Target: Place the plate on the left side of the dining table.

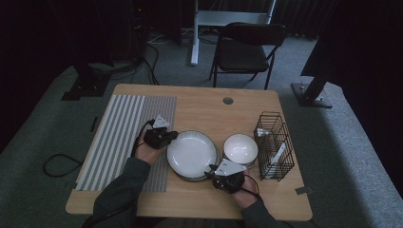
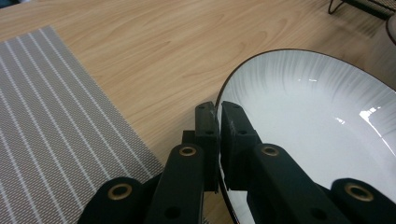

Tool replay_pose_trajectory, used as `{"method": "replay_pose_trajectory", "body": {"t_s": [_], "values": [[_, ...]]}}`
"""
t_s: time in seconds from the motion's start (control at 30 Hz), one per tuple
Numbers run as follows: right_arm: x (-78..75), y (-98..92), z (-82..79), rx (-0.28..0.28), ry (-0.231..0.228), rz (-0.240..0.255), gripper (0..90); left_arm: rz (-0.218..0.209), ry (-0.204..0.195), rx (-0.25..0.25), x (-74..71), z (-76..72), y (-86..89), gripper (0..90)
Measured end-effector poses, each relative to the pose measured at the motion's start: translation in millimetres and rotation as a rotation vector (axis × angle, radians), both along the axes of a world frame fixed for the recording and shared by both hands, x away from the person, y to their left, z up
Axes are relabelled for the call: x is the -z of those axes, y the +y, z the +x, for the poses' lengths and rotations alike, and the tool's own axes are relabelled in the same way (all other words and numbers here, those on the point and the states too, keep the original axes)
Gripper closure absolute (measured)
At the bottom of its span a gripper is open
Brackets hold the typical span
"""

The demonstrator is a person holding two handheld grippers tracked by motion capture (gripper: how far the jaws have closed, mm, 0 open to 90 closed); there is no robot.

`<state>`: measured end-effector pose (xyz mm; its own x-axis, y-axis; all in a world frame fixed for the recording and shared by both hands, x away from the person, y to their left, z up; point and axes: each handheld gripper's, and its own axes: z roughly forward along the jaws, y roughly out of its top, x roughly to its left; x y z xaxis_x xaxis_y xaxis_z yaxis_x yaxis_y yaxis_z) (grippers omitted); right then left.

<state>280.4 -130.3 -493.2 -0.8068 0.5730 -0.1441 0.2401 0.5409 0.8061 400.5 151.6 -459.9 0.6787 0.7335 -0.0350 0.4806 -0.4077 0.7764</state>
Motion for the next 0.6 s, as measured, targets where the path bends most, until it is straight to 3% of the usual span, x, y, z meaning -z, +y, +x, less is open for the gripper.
{"method": "replay_pose_trajectory", "body": {"t_s": [0.07, 0.13, 0.27, 0.5, 0.6], "values": [[-0.4, 1.4, 1.9, 0.008, 0.009, 0.016, 64.1, 0.0, 0.001, -0.005, 0.1, -0.3, 1.5, 87.5], [-2.1, 1.6, 4.0, 0.02, 0.018, 0.041, 64.1, -0.027, -0.02, -0.024, -3.8, -2.5, 7.7, 90.0], [-1.5, 6.4, 7.5, 0.04, 0.015, 0.009, 65.4, -0.013, -0.047, -0.026, -13.0, -5.6, 12.2, 90.0], [1.3, 9.6, 6.7, 0.044, 0.018, -0.008, 67.3, -0.008, -0.007, -0.022, -1.4, -5.1, 7.6, 90.0], [1.1, 8.8, 6.0, 0.05, 0.015, -0.007, 66.7, -0.009, 0.009, -0.019, 3.6, -4.0, 4.3, 84.3]]}}
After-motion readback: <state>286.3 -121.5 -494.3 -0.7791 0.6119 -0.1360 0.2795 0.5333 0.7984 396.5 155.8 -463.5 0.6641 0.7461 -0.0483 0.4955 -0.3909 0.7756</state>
